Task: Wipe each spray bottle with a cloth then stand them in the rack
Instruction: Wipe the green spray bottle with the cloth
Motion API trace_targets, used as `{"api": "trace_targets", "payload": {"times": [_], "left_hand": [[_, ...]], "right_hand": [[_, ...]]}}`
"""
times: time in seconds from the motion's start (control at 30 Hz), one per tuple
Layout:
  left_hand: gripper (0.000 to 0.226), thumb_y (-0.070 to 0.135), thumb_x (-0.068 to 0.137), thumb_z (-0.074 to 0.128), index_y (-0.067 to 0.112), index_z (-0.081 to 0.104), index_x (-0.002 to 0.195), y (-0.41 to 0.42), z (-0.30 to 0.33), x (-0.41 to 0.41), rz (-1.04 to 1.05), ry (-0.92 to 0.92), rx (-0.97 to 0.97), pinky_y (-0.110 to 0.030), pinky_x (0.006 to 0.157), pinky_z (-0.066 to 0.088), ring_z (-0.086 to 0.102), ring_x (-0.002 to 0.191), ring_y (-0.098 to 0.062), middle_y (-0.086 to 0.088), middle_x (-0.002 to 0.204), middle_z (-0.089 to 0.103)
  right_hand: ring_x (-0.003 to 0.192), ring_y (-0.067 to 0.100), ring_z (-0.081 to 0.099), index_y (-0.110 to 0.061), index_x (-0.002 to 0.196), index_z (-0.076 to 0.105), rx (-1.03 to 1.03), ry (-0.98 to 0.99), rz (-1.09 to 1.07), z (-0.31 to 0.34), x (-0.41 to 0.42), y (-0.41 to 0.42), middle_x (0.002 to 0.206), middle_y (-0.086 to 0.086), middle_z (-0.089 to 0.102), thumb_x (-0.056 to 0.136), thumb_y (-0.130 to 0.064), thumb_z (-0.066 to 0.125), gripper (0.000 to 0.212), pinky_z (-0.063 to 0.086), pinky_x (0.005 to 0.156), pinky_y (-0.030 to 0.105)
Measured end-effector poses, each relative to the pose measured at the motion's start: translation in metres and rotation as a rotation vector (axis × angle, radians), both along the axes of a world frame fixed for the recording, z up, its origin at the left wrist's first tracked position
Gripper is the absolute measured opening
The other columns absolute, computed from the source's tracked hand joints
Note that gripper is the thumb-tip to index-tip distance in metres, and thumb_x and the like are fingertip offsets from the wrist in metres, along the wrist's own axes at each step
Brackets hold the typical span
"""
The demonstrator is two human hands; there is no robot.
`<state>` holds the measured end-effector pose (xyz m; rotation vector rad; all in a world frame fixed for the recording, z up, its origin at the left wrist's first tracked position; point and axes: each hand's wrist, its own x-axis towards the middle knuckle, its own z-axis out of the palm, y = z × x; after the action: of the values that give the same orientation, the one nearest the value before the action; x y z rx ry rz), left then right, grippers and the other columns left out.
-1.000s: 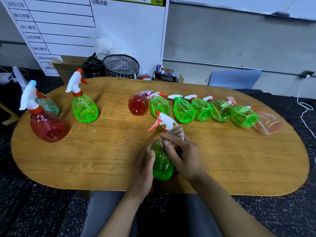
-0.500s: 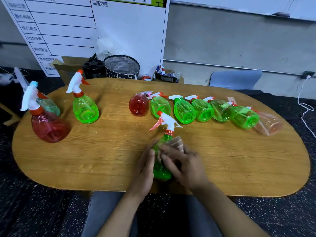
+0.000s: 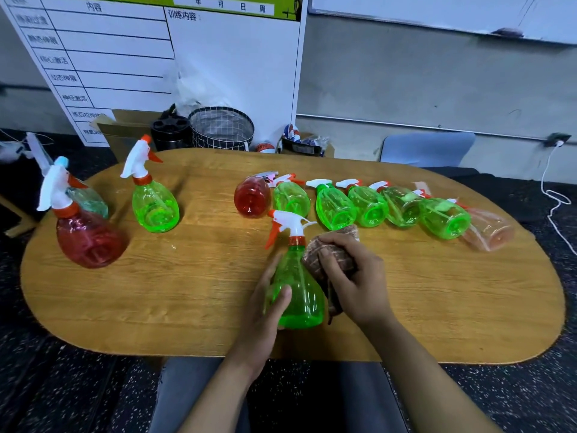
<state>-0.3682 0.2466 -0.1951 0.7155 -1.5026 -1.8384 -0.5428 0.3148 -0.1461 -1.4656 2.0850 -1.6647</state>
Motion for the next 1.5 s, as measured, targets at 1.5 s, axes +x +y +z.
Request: {"api": "trace_targets", "payload": {"times": [1.5], "left_hand": [[0.049, 0.059, 0.107, 0.040, 0.047, 0.053, 0.152, -0.001, -0.009, -0.004, 0.018, -0.032, -0.007, -0.057, 0.127, 0.033, 0.045, 0.152, -0.014, 0.012, 0.160, 0.053]], "right_hand": [[0.095, 0.013, 0.074, -0.031, 0.129, 0.074, -0.053, 0.268, 0.140, -0.016, 0.029, 0.022, 0.115, 0.003, 0.073, 0.104, -0.039, 0.061, 0.029, 0.061, 0.079, 0.035]]}}
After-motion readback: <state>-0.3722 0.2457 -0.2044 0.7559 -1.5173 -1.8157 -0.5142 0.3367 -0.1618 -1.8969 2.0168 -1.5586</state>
